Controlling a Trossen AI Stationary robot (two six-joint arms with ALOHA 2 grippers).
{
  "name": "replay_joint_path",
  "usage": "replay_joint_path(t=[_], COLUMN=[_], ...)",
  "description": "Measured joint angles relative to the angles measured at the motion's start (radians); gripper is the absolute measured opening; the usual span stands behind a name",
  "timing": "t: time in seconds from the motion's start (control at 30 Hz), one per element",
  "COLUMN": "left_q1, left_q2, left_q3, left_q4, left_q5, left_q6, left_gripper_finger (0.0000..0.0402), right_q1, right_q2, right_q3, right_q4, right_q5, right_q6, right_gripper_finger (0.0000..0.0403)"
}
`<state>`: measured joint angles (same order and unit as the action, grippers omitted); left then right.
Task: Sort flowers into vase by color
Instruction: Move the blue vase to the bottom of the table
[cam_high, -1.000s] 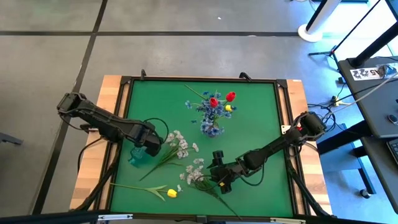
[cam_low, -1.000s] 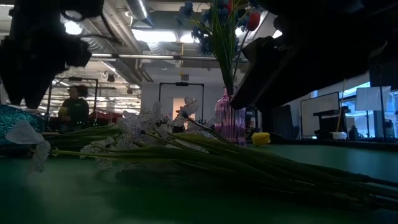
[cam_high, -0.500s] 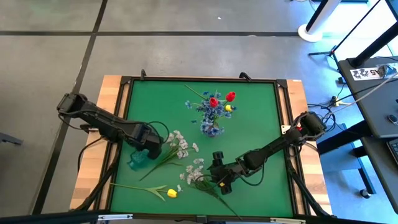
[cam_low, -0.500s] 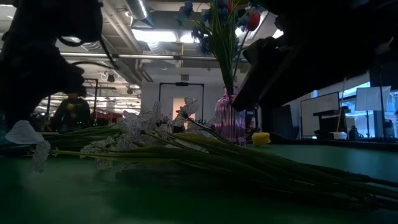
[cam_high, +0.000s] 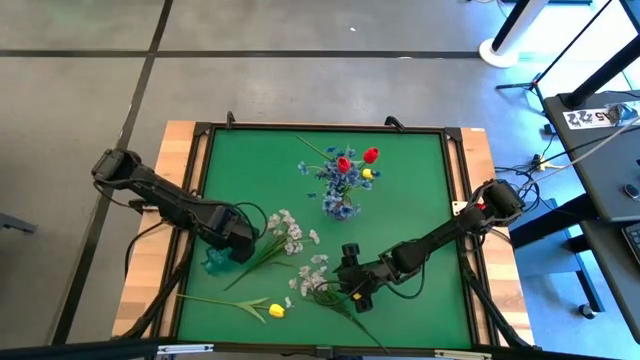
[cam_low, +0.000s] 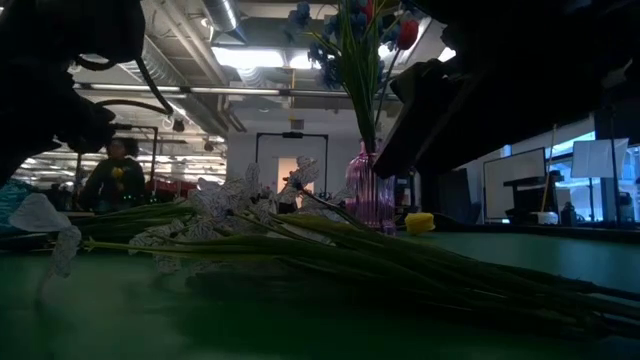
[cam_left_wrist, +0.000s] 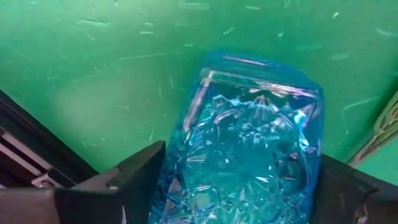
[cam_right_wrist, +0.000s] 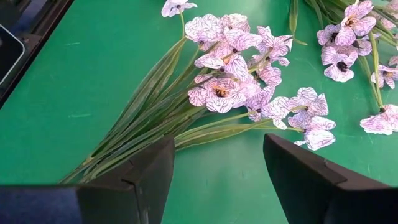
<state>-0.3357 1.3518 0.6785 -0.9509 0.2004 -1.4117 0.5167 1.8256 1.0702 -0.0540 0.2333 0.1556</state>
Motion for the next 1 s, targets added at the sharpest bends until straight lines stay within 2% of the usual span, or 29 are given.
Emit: replay_joint_path(t=[0.1, 0.27, 0.37, 0.5, 0.73, 0.87, 1.0], left_q1=[0.0, 0.04, 0.116, 0.243, 0.366, 0.379, 0.361], left_q2=[0.002, 0.002, 0.001, 0.021, 0.257, 0.42, 0.52], left_q3=[0.002, 0.122, 0.204, 0.205, 0.198, 0.198, 0.198], left_q4=[-0.008, -0.174, -0.337, -0.44, -0.479, -0.502, -0.503], left_q5=[0.05, 0.29, 0.398, 0.504, 0.617, 0.622, 0.622], left_q6=[0.0, 0.047, 0.107, 0.197, 0.54, 0.737, 0.853], left_gripper_finger=[0.0295, 0.0295, 0.0295, 0.0295, 0.0295, 0.0295, 0.0295], right_q1=[0.0, 0.0, 0.0, 0.0, 0.0, 0.0, 0.0], right_q2=[0.0, 0.0, 0.0, 0.0, 0.0, 0.0, 0.0], right_q3=[0.0, 0.0, 0.0, 0.0, 0.0, 0.0, 0.0], right_q4=[-0.001, -0.001, 0.0, 0.0, 0.0, -0.001, -0.003], right_q5=[0.007, 0.009, 0.01, 0.02, 0.043, 0.043, 0.036], right_q6=[0.004, 0.027, 0.052, 0.081, 0.087, 0.092, 0.108], right_gripper_finger=[0.0246, 0.0246, 0.0246, 0.0246, 0.0246, 0.0246, 0.0246])
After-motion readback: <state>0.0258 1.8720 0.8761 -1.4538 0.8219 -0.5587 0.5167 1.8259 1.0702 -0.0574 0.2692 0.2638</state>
